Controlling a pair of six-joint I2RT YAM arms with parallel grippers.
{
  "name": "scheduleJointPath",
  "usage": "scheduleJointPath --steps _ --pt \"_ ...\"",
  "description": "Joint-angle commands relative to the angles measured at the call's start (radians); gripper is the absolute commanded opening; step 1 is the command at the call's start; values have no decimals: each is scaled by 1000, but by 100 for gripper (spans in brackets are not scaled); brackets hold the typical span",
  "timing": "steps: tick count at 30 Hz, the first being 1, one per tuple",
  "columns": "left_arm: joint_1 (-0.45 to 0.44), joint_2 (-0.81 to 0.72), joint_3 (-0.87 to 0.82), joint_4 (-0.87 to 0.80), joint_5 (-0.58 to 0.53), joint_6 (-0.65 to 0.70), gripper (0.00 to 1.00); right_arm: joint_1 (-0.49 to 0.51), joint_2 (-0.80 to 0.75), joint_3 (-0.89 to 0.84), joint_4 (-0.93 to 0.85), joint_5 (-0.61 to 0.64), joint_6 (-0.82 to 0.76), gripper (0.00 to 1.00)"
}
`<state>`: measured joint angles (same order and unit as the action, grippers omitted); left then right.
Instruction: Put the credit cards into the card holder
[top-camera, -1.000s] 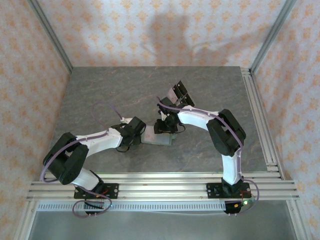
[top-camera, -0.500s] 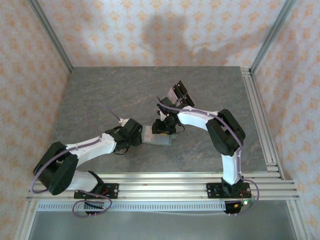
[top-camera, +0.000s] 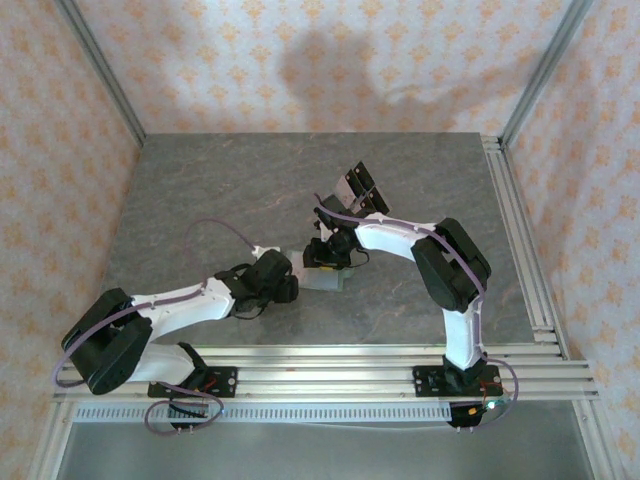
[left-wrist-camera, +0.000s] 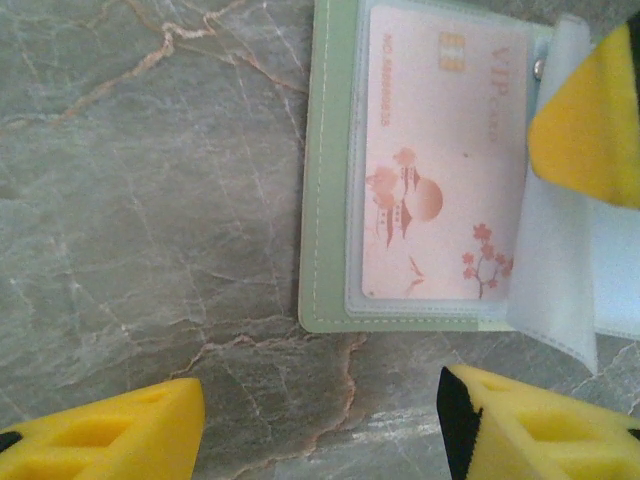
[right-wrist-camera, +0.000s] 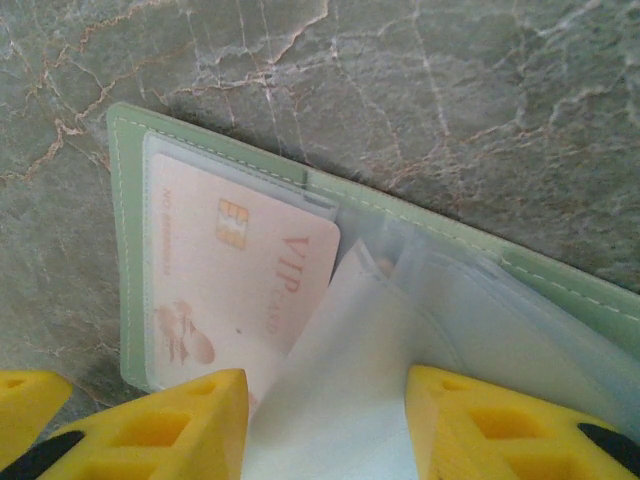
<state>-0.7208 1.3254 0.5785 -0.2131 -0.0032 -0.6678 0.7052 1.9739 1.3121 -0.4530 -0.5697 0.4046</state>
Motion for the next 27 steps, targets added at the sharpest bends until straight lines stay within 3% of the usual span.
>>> scheduleJointPath --steps 1,27 --pt "-17 28 -13 32 3 6 64 -3 21 -5 8 -4 11 45" --pt "-47 108 10 173 -72 -36 64 -4 16 -4 13 -27 19 45"
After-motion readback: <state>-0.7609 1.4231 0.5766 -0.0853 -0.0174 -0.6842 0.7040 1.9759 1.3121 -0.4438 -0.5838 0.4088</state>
